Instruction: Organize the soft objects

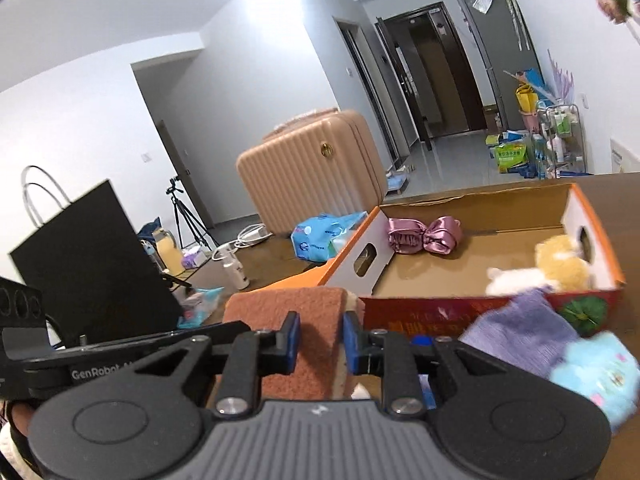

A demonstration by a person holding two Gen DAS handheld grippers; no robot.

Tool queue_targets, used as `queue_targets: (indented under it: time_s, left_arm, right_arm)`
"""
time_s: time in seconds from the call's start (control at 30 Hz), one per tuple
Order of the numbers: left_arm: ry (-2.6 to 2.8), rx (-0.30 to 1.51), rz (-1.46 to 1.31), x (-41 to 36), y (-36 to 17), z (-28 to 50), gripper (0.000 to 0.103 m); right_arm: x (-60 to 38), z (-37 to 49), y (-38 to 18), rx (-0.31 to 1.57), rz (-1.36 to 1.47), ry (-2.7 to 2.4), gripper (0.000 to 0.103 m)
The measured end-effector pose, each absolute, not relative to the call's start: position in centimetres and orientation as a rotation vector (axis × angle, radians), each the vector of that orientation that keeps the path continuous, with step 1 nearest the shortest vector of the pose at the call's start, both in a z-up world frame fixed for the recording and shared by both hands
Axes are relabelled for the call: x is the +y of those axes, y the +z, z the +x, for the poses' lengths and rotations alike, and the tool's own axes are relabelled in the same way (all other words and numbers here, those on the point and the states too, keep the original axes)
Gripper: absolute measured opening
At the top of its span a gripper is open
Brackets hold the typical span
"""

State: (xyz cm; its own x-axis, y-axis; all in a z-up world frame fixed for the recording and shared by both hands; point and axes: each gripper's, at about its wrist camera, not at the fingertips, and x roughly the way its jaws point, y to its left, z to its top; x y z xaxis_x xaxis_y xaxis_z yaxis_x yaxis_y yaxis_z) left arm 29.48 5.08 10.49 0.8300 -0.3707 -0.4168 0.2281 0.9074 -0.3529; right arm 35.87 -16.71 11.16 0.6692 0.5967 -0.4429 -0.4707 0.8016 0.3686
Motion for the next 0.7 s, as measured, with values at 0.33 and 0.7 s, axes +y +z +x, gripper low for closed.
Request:
queue_targets:
  time_s: [0.33, 0.7]
  left_arm:
    - [-0.416, 0.508, -0.357, 1.1, 9.1, 20.8, 0.031]
    - [-0.473, 0.515, -0.306, -2.2, 11.3, 26.3, 0.031]
  right_arm:
    - [-22.2, 25.8, 10.7, 0.579, 0.274, 0.568, 0.022]
    - [-25.5, 27.8, 12.5, 0.535, 0.284, 0.490, 0.022]
